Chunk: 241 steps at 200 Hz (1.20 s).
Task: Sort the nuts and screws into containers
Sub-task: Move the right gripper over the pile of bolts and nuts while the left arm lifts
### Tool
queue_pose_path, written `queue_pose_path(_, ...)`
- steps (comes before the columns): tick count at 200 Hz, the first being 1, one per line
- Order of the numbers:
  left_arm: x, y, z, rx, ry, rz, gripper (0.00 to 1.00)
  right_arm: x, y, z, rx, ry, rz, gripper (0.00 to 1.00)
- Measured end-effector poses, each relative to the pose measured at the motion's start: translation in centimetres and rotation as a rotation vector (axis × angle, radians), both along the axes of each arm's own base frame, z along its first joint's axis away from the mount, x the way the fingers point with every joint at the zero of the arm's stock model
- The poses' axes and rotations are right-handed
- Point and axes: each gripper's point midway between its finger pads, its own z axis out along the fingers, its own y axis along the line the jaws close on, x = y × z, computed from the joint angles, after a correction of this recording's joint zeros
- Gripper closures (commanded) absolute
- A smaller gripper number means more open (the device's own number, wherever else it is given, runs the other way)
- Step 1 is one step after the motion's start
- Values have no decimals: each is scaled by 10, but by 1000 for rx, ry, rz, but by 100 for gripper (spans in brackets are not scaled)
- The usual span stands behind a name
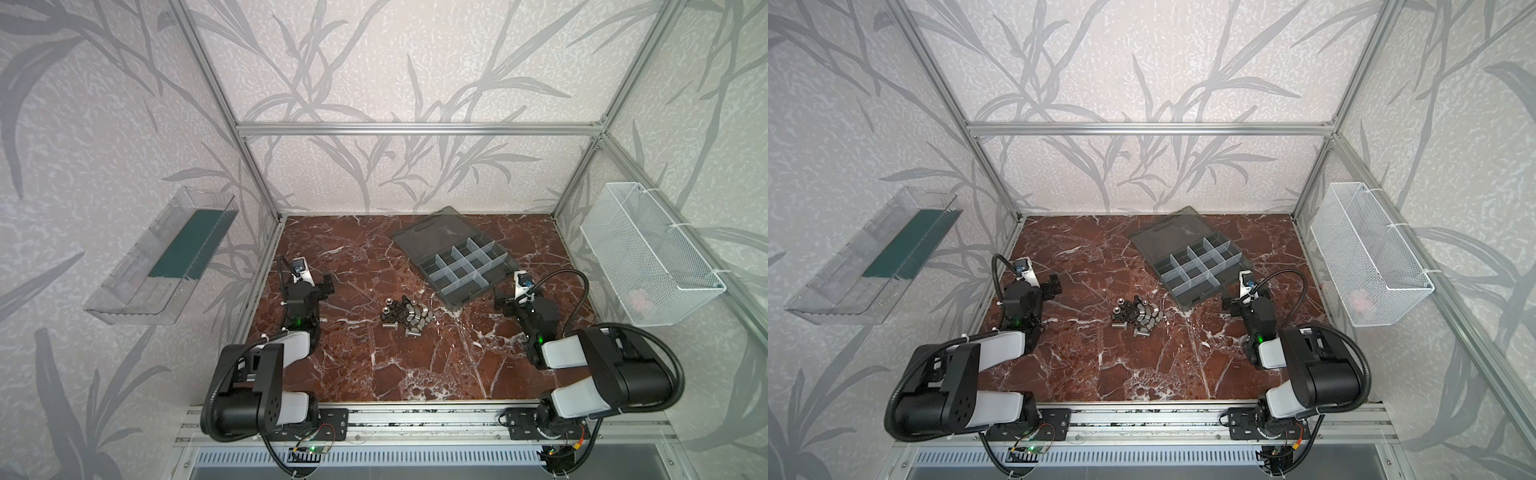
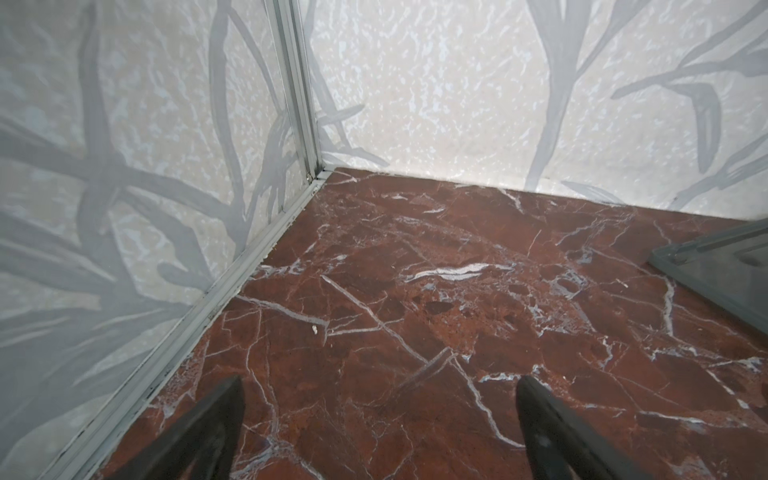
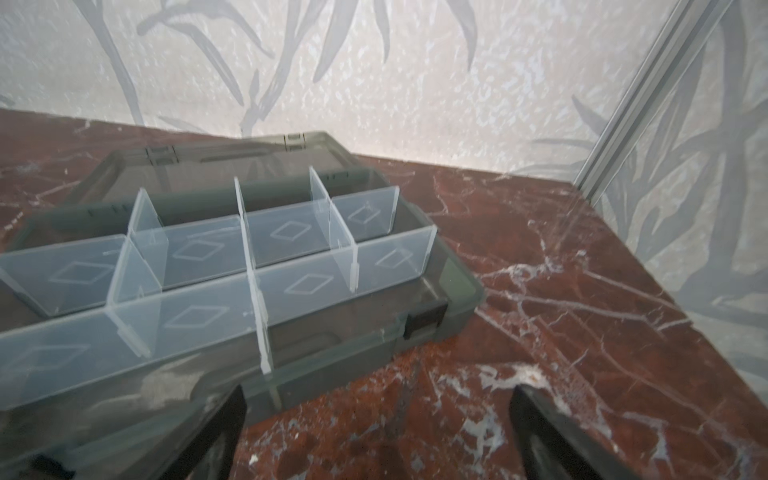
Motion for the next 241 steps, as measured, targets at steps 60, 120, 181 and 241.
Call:
queue_pose_path(60, 4, -10, 16, -131, 42, -15, 0, 0, 15, 108, 40, -79, 61, 1)
queue_pose_path(120, 15, -38, 22, -380, 159, -59, 0, -30, 98, 132, 110, 191, 358, 1)
queue_pose_path(181, 2, -77, 1, -601, 286, -141, 1, -79, 204, 110, 56, 522, 653, 1)
queue_pose_path(241, -3, -95, 9, -722, 326, -189, 1, -106, 259, 62, 5, 708, 764, 1)
